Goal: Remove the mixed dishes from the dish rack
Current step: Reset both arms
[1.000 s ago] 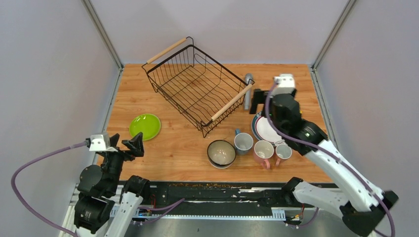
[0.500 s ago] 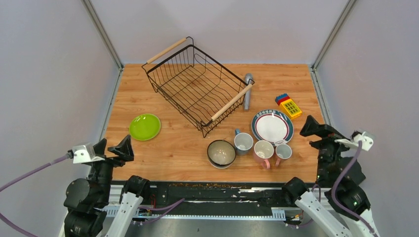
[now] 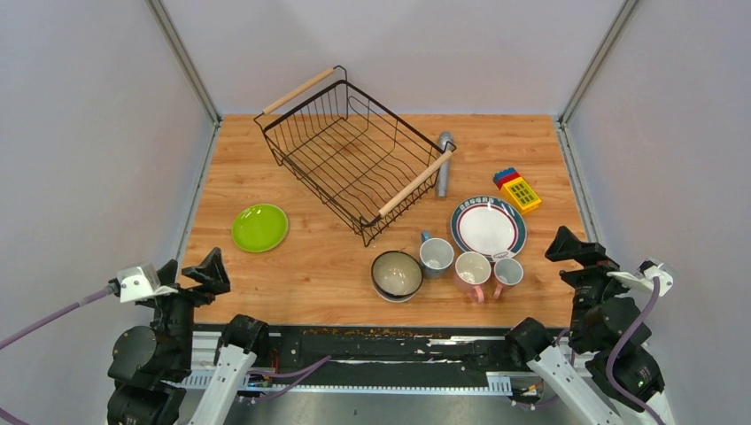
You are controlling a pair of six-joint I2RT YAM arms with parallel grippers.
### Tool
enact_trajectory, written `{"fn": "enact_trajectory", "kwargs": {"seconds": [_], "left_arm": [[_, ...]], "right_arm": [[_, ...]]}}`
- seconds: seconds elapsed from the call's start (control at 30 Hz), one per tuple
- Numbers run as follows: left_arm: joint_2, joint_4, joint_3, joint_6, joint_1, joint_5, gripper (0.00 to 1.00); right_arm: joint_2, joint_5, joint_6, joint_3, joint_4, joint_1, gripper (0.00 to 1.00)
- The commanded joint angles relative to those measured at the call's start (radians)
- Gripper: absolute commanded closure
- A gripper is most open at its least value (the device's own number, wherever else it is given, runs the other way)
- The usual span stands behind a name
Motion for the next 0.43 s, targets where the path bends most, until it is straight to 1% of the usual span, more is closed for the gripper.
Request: {"fn": "enact_trajectory", "kwargs": {"seconds": [0.0,0.4], "left_arm": [[-0.005,-0.02,0.022,-0.013,0.004,-0.035,0.0],[-0.004,0.004,0.004,-0.01,0.004,-0.015,0.0]], "right_arm": [[-0.004,0.02,0.136,0.006,-0.105,-0.002,0.0],[-0.004,0.014,0.192,0.023,-0.162,-0.001,0.0]]}}
